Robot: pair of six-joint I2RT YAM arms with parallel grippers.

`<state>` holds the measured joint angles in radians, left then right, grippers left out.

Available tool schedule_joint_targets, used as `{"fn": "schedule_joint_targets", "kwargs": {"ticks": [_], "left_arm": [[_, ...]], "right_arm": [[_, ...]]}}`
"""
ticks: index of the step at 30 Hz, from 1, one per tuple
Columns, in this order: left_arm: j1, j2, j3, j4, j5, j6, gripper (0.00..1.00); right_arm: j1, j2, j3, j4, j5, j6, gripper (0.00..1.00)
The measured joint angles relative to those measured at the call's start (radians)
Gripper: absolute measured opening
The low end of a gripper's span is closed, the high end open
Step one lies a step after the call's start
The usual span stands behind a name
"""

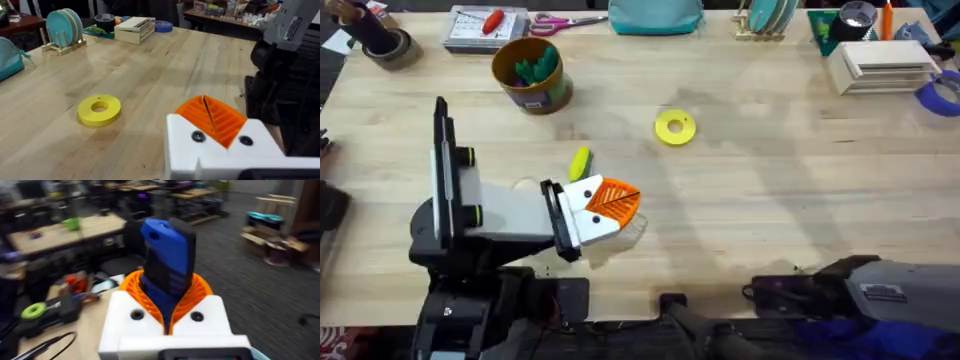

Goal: Pick up the gripper from the table and insert it into the empty holder that is missing its gripper. Then pick up a screw, insert it into the mounting hole, and use the screwdriver to tighten it. Finally, clean up the table by picking up the vegetable and placing it into the bucket.

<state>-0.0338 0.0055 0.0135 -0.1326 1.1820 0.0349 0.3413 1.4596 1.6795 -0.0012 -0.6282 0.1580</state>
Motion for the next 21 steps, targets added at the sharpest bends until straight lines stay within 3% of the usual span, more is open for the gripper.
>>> {"fn": "schedule_joint_targets", "kwargs": {"ticks": [12, 21], "left_arm": [[0.000, 0.000, 0.000, 0.000, 0.000, 0.000, 0.016], [0.000, 0.000, 0.000, 0.000, 0.000, 0.000, 0.016]], "right_arm": [[0.025, -0.002, -0.186, 0.239, -0.367, 0.052, 0.026], [0.129, -0.002, -0.280, 0.361, -0.455, 0.084, 0.026]]}}
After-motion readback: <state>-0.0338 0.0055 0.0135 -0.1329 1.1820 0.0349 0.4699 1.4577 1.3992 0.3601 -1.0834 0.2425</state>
